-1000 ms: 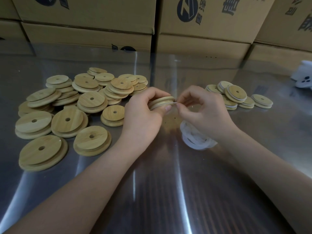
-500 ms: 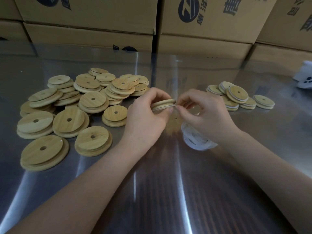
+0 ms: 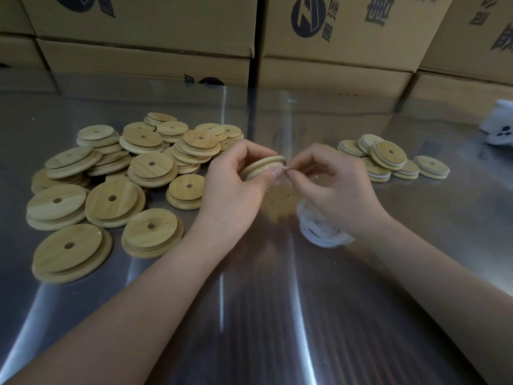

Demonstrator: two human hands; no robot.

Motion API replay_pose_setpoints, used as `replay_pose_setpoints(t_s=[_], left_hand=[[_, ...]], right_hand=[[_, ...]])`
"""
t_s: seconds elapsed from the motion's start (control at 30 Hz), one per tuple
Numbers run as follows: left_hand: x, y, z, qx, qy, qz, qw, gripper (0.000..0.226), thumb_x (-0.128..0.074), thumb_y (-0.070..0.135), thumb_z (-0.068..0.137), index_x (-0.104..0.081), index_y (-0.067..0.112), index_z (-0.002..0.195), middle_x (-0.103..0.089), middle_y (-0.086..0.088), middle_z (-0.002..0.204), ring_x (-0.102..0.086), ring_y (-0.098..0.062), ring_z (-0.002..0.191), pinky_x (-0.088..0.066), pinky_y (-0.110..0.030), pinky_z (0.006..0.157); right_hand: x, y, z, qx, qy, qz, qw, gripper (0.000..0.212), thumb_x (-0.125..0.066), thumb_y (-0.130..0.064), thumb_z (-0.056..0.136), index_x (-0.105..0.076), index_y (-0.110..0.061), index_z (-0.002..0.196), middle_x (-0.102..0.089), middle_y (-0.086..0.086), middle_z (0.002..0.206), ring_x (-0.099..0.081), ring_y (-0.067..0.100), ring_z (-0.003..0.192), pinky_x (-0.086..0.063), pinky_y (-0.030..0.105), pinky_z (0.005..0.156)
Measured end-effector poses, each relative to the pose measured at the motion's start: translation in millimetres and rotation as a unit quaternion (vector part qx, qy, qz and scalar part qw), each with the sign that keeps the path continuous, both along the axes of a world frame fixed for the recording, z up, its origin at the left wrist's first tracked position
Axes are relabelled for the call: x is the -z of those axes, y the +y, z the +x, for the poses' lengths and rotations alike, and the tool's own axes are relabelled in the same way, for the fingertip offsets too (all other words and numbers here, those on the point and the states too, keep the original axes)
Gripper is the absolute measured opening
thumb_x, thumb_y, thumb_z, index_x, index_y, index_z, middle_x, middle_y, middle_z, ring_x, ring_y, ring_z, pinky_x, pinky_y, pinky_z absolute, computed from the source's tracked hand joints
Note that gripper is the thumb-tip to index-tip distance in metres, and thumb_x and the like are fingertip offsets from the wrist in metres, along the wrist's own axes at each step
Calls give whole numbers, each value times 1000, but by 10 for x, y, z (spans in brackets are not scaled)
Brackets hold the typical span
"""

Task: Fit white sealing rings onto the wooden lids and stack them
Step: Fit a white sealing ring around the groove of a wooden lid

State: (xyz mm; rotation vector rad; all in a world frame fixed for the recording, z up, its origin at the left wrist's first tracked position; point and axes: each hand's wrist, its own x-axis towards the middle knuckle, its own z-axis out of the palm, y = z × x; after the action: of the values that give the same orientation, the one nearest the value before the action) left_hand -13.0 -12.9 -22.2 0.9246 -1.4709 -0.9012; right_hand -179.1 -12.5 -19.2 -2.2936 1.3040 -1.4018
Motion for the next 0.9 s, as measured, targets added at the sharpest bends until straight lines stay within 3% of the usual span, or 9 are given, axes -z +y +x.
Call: replay_pose_setpoints(t_s=[0.13, 0.33, 0.57, 0.7, 0.9], left_hand=[[-24, 3, -3, -4, -13, -15, 1000, 14, -71, 4, 84, -68, 15, 93, -71, 2, 90, -66, -8, 89, -54, -25, 83], [-39, 9, -15, -8, -40, -33, 999, 14, -72, 3, 83, -69, 12, 93, -70, 3, 88, -65, -7, 86, -52, -19, 79], [-33, 22, 4, -3, -49, -22, 999, 16, -73, 5, 83, -69, 17, 93, -70, 7, 89, -65, -2, 88, -52, -19, 83], [-23, 37, 8, 2, -51, -5, 999, 18, -73, 7, 84, -67, 20, 93, -70, 6, 94, -66, -5, 92, -54, -26, 87], [0, 27, 4, -1, -82, 8, 997, 23, -74, 12, 83, -70, 25, 102, -70, 12, 96, -64, -1, 93, -53, -24, 86]], right_hand=[[-46, -6, -42, 4, 29, -16, 999, 5, -69, -2, 83, -68, -7, 83, -67, -6, 78, -64, 6, 75, -50, 20, 73], [-69, -24, -82, 12, 68, -21, 997, 7, -68, -3, 81, -66, -9, 80, -65, -9, 76, -63, 4, 74, -46, 13, 72], [-50, -39, -103, 11, 90, -26, 996, 7, -70, -4, 82, -67, -10, 82, -66, -5, 76, -63, 7, 71, -50, 20, 70], [-26, -36, -101, 4, 97, -27, 995, 8, -70, -4, 84, -68, -12, 85, -66, -4, 77, -61, 7, 71, -47, 16, 70], [-51, -15, -55, -15, 109, -66, 992, 4, -68, -2, 85, -70, -4, 87, -69, 0, 80, -60, 9, 72, -51, 26, 70]])
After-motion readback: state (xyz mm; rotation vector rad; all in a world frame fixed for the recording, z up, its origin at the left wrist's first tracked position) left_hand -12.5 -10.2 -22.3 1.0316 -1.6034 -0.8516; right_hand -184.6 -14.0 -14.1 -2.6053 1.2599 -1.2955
